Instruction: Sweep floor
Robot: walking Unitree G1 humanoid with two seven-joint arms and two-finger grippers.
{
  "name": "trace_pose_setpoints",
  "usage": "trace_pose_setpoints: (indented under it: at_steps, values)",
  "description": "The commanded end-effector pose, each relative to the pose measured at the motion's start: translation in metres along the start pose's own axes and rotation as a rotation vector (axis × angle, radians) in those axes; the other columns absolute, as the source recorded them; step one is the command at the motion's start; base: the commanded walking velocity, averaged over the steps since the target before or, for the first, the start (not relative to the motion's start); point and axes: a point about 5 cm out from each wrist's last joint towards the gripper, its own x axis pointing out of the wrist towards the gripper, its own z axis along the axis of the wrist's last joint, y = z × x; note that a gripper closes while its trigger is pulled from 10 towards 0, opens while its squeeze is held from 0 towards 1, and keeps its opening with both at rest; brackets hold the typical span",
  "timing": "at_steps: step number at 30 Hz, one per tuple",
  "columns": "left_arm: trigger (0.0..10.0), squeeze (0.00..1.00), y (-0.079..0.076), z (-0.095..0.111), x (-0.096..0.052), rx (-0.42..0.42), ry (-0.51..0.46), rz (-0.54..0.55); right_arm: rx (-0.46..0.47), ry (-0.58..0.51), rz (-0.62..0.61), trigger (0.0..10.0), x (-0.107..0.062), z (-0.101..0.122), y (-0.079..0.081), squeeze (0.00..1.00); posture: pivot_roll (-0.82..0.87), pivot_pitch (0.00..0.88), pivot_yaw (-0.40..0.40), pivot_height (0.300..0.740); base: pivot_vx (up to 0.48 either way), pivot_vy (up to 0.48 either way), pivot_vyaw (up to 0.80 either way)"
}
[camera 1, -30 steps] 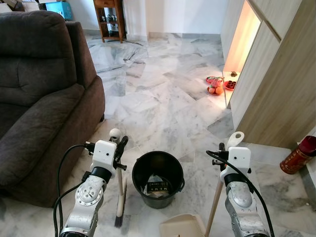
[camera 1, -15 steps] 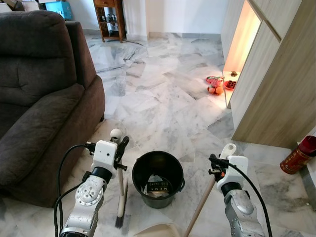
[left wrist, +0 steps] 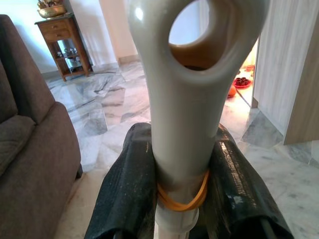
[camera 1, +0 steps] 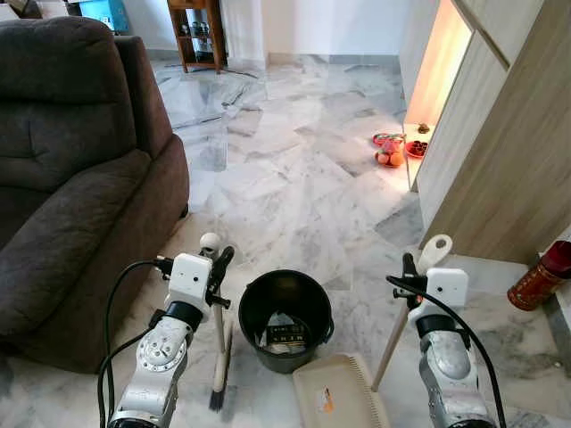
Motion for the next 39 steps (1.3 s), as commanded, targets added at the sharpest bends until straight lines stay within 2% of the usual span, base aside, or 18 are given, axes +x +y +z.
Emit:
trace_pose_setpoints:
  at_steps: [1, 9, 39]
  values:
    - [10.0, 0.00, 0.0020, 0.0072, 0.0012, 0.010, -0.028, 0.006, 0.019, -0.030, 0.002, 10.0, 0.0020, 0.0038, 0.0064, 0.00, 0.11, 0.067, 0.037, 0.740, 0.000, 0.000, 0.00]
    - [10.0, 0.00, 0.0107, 0.0067, -0.0038, 0.006, -0.036, 0.064, 0.026, -0.020, -0.014, 10.0, -0.0002, 0.0000, 0.0077, 0.00, 0.11, 0.067, 0.038, 0.740, 0.000, 0.000, 0.00]
    - [10.0, 0.00, 0.0052, 0.0089, -0.0008, -0.003, -0.046, 0.055, 0.024, -0.015, -0.013, 10.0, 0.0038, -0.0008, 0.0074, 0.00, 0.10, 0.052, 0.032, 0.740, -0.258, 0.000, 0.00]
